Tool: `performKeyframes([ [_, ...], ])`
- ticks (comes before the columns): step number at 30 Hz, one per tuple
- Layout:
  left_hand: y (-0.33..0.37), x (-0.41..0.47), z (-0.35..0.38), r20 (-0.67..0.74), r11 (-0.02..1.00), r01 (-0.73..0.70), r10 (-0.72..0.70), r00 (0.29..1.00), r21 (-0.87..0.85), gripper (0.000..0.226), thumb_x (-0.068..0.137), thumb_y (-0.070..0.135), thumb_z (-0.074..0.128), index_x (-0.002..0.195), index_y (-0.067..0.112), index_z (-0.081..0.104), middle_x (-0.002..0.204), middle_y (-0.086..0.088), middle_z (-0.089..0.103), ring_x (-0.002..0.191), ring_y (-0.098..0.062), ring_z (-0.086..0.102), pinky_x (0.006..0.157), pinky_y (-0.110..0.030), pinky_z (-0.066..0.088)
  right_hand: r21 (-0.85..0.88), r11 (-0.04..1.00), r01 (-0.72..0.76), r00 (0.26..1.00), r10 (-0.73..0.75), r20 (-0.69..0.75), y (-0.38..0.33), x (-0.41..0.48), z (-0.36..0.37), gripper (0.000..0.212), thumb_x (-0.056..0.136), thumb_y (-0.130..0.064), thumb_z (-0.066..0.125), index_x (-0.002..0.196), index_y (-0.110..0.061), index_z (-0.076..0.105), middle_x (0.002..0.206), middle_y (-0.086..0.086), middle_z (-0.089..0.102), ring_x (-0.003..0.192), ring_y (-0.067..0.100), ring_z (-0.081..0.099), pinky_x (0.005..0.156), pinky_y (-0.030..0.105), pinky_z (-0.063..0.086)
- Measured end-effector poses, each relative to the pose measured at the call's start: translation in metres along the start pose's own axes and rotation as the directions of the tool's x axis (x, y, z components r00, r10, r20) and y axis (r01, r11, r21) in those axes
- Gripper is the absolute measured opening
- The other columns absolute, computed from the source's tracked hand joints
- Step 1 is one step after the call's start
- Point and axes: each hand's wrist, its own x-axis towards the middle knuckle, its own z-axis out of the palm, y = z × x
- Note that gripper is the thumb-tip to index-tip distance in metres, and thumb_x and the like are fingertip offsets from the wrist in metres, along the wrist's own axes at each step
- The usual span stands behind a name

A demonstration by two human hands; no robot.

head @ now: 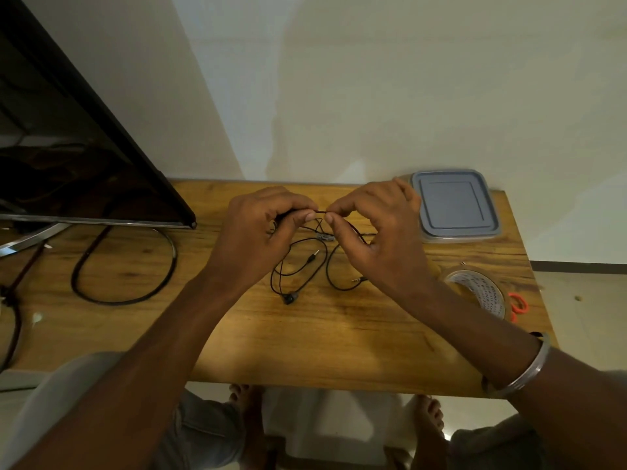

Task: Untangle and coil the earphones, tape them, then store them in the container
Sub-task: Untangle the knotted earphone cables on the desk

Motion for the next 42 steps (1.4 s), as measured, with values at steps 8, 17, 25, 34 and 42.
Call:
performKeyframes([
  [8,-0.011,0.003,-0.011,-0.128,0.994,0.001,0.013,0.992,0.112,0.012,0.093,0.008,0.066,0.1,0.006,0.075,0.088,0.0,0.072,0.077,-0.009,0.065,0.072,-0.022,0.051,0.011,1.0,0.01,0.986,-0.008,-0.165,0.005,0.011,-0.011,0.005,0.092,-0.023,0.069,0.089,-0.019,0.068,0.089,-0.008,0.065,0.095,0.016,0.058,0.093,0.053,0.038],
  [17,-0.016,0.006,-0.016,-0.224,0.991,0.013,0.017,0.974,0.132,0.015,0.096,0.009,0.062,0.101,0.002,0.074,0.087,-0.003,0.07,0.081,-0.018,0.067,0.072,-0.036,0.054,0.128,0.971,-0.2,0.921,0.231,-0.315,0.017,0.019,-0.017,0.008,0.097,-0.022,0.059,0.095,-0.029,0.057,0.096,-0.013,0.06,0.096,0.02,0.058,0.083,0.058,0.045],
  [25,-0.012,0.004,-0.009,-0.248,0.998,0.063,-0.056,0.967,0.021,0.012,0.095,0.009,0.064,0.101,0.005,0.074,0.087,0.002,0.069,0.084,-0.014,0.067,0.073,-0.036,0.055,0.232,0.912,-0.338,0.859,0.4,-0.319,0.025,0.016,-0.013,0.017,0.097,-0.013,0.051,0.111,-0.014,0.059,0.113,0.003,0.061,0.108,0.019,0.056,0.091,0.049,0.048],
  [34,0.003,0.002,0.0,-0.116,0.999,0.024,-0.028,0.993,-0.029,0.013,0.094,0.011,0.066,0.102,0.007,0.075,0.088,0.0,0.072,0.081,-0.012,0.068,0.072,-0.03,0.053,-0.059,0.998,0.035,0.998,-0.032,0.047,-0.008,0.0,-0.003,0.03,0.095,-0.03,0.063,0.122,-0.019,0.064,0.115,-0.009,0.067,0.122,0.015,0.054,0.115,0.06,0.021],
  [42,0.002,0.001,0.005,-0.043,0.999,-0.016,0.014,0.999,-0.04,0.011,0.092,0.01,0.068,0.099,0.008,0.076,0.09,0.0,0.074,0.084,-0.013,0.069,0.072,-0.035,0.054,0.051,0.999,-0.003,0.998,0.007,-0.068,-0.004,0.002,-0.001,0.007,0.095,-0.027,0.067,0.095,-0.022,0.072,0.091,-0.013,0.069,0.098,0.013,0.06,0.101,0.058,0.035],
])
